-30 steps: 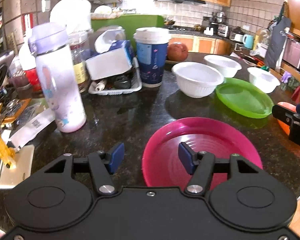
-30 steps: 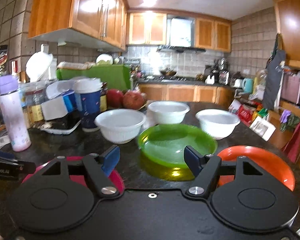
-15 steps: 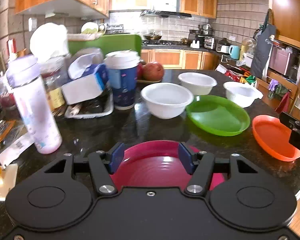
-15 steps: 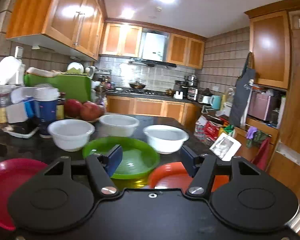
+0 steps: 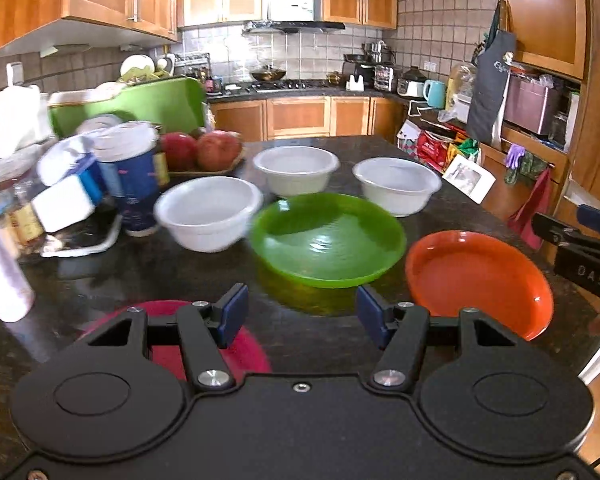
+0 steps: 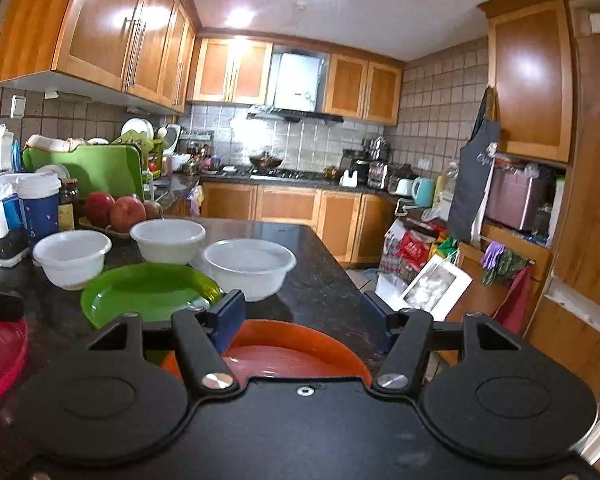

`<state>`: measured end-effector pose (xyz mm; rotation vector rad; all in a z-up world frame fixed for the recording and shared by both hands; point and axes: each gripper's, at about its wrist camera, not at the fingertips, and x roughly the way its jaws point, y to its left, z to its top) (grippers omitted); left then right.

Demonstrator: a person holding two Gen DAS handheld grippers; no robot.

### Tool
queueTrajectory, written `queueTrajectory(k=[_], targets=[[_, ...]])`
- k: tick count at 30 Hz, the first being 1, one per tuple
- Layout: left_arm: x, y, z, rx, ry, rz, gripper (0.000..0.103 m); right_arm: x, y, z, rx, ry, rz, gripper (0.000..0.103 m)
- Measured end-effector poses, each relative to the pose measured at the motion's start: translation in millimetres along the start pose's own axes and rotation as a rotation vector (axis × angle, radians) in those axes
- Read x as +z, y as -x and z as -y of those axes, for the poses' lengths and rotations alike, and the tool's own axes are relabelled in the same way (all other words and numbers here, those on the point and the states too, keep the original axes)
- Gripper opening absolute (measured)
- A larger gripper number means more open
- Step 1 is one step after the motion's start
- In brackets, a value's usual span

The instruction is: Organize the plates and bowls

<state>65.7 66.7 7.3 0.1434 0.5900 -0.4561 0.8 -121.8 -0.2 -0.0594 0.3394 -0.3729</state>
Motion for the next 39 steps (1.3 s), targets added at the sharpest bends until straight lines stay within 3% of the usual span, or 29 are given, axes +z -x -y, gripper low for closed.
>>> queueTrajectory(k=[6,13,25,34,39], targets=[[2.8,-26.3,38.6,-0.013,0.029,-0.070,0.064,-5.3,-29.6,45.8,0.098,-0.027,-0.061,0.064],[0.0,-48.6,71.7,0.021,0.061,-0.105,0.062,-10.5,-58.4,72.4,0.170,-0.013,-0.095,0.064],[-5.5,-70.5,102.9,0.104,0.099,-0.156,0.061,-25.0,-111.5,80.9,0.281,0.008,-0.210,0.059],[-5.2,-74.5,111.3,0.140,0.112,-0.178,0.058,-35.6,-128.0,80.9,0.326,0.009,-0.267,0.048],[-3.2,-79.8,112.6,0.135,0.123,-0.194,0.055,-39.1,-135.4,83.7,0.339,-0.006,-0.300,0.037]])
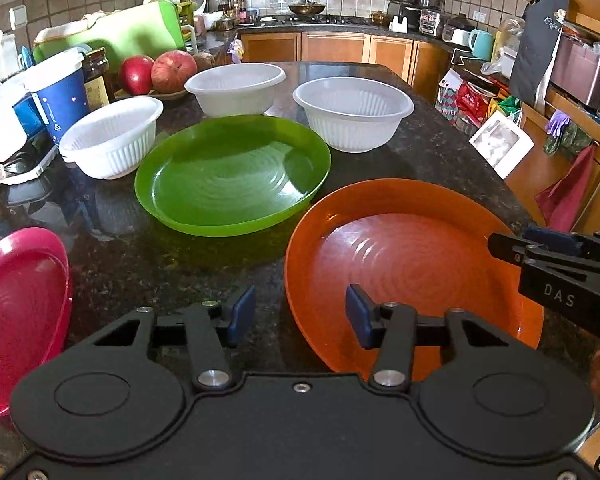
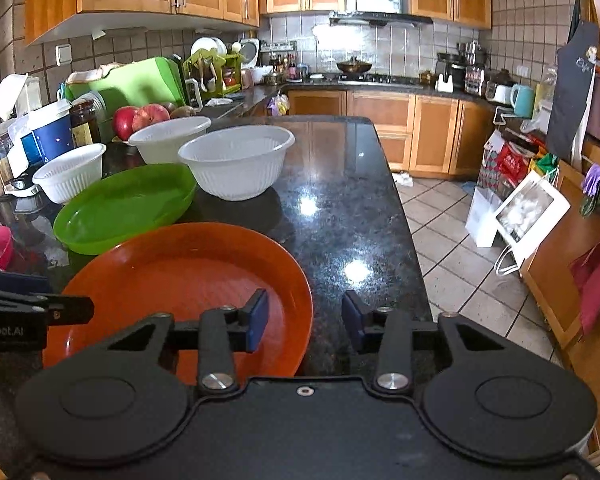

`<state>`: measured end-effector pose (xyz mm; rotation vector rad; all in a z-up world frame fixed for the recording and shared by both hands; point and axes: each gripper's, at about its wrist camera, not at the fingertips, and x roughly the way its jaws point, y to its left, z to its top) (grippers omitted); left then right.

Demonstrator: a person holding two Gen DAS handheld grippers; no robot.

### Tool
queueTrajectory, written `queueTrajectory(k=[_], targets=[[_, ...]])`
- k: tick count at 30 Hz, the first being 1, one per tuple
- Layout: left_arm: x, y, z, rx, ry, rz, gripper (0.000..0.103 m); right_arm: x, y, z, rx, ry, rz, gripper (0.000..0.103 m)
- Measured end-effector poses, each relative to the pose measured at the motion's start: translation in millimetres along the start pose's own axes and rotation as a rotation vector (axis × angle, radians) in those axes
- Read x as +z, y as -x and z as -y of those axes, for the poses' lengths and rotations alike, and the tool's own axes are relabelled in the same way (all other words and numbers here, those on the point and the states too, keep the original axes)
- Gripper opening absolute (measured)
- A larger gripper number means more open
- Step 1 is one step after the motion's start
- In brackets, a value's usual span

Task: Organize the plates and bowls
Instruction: 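Grasp the orange plate rim with the left gripper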

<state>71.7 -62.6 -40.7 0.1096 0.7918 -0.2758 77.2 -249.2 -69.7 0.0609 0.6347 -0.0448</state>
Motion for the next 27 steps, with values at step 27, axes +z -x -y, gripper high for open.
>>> queueTrajectory(k=[27], targets=[[0.2,-4.4,-1.5,-0.024,0.013,-0.041,0.024,-1.1,1.2,-3.2,0.012,-0.006,-0.006,0.015]])
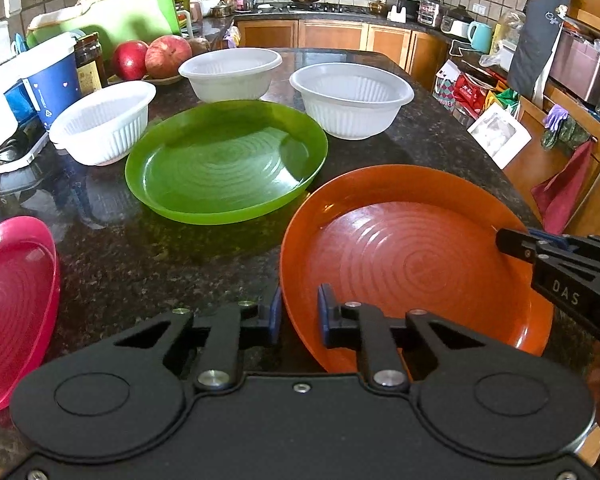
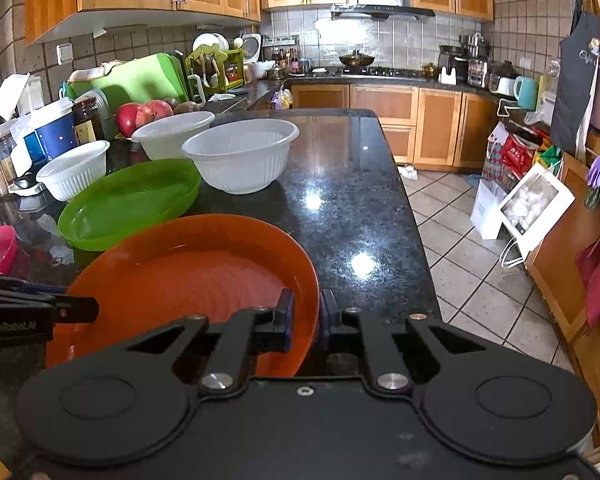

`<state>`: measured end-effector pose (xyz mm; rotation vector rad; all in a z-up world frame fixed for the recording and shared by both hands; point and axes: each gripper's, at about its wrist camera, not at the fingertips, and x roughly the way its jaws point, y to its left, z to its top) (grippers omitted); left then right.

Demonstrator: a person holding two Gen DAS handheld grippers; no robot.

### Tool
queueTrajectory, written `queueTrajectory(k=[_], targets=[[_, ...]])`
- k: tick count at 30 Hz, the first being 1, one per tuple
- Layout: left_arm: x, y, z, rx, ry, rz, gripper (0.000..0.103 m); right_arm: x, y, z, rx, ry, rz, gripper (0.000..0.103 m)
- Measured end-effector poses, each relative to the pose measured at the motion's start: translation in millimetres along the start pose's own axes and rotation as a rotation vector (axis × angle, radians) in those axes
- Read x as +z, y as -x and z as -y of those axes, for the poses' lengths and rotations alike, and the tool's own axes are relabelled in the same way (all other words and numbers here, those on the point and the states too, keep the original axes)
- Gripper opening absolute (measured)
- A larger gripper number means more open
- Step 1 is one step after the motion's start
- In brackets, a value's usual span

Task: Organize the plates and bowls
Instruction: 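Grasp the orange plate rim with the left gripper, then carry the orange plate with the left gripper over the magenta plate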

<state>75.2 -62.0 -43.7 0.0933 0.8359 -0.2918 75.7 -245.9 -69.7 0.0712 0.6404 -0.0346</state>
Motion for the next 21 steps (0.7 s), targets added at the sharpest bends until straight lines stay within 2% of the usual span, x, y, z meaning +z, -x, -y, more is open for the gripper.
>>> queueTrajectory(k=[21], targets=[[-5.6,30.2,-38.9,-0.021,-0.004,0.062,0.022,0.5,30.1,-39.5,-0.036,0.024,0.044,0.015]])
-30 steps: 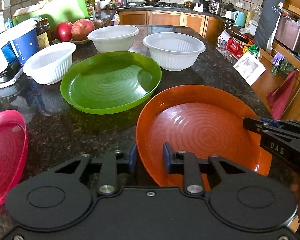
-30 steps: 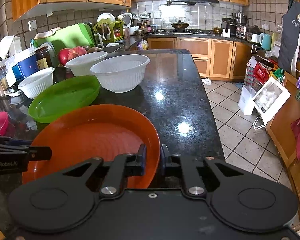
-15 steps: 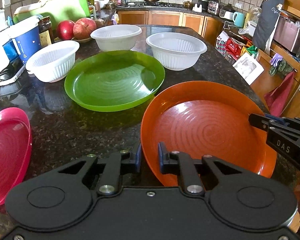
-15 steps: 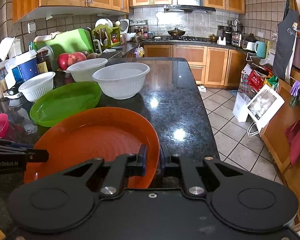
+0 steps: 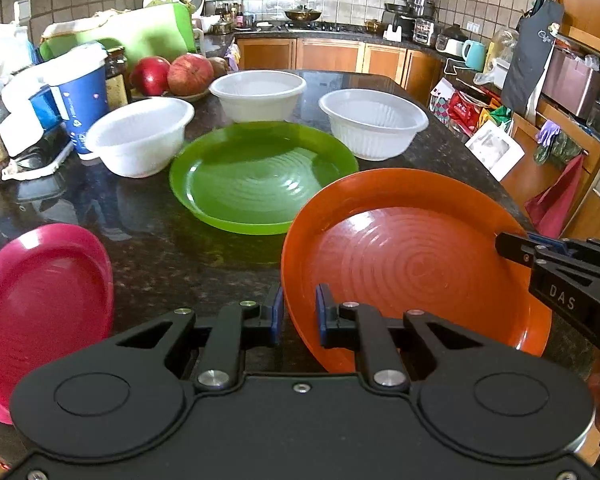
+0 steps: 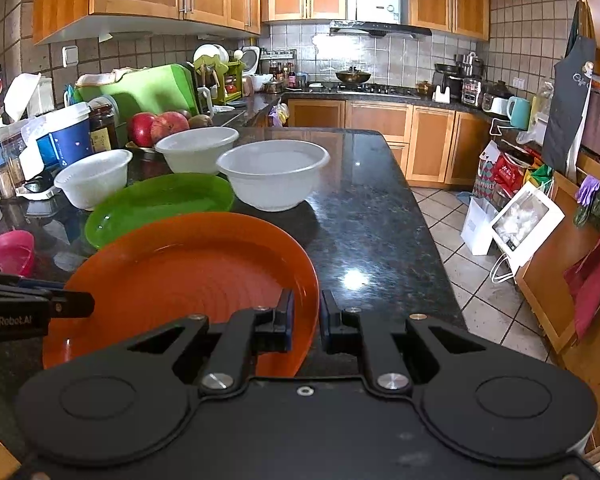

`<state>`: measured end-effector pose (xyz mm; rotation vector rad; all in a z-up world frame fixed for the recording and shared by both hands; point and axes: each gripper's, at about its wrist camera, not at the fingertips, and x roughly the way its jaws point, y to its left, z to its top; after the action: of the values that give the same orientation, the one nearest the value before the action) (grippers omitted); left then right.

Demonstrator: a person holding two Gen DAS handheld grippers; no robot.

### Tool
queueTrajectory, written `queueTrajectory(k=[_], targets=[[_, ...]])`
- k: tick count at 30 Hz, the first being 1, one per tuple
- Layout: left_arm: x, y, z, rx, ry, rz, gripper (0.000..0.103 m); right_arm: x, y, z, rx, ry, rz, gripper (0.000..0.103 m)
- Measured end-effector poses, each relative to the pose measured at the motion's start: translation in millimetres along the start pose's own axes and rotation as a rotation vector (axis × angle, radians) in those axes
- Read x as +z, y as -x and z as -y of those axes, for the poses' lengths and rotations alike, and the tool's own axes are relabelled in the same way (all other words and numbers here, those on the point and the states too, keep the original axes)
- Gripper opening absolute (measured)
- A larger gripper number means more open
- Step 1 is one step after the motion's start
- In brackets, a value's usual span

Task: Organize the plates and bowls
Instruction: 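Carry the orange plate with the left gripper over the magenta plate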

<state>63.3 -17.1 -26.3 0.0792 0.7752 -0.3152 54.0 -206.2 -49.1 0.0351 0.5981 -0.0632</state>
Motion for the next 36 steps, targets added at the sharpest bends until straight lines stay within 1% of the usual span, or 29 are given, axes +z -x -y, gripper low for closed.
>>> queueTrajectory(k=[7,15,27,31,36], targets=[[1.2,15.2,-27.1,0.004,-0.005,0.024,0.022,6.1,12.4,-27.0,0.005,-0.004,0.025,0.015],[-0.8,31.3,-69.6,0.036,0.004,0.042,0.022,12.9,19.0,-71.9,0.034,0.006,0.035,0.015],[-11.4,52.6,-148.0,0.103,0.033,0.063,0.022,22.7,17.7,-162.6,0.103,0.043,0.041,0.015],[-15.9,57.7,-173.5,0.119,0.040,0.058,0.022,22.9,14.8,-193.7,0.125,0.055,0.035,0.015],[-22.4,61.7,-201.2,0.135,0.037,0.049,0.022,20.3,11.0,-222.7,0.146,0.062,0.024,0.015]])
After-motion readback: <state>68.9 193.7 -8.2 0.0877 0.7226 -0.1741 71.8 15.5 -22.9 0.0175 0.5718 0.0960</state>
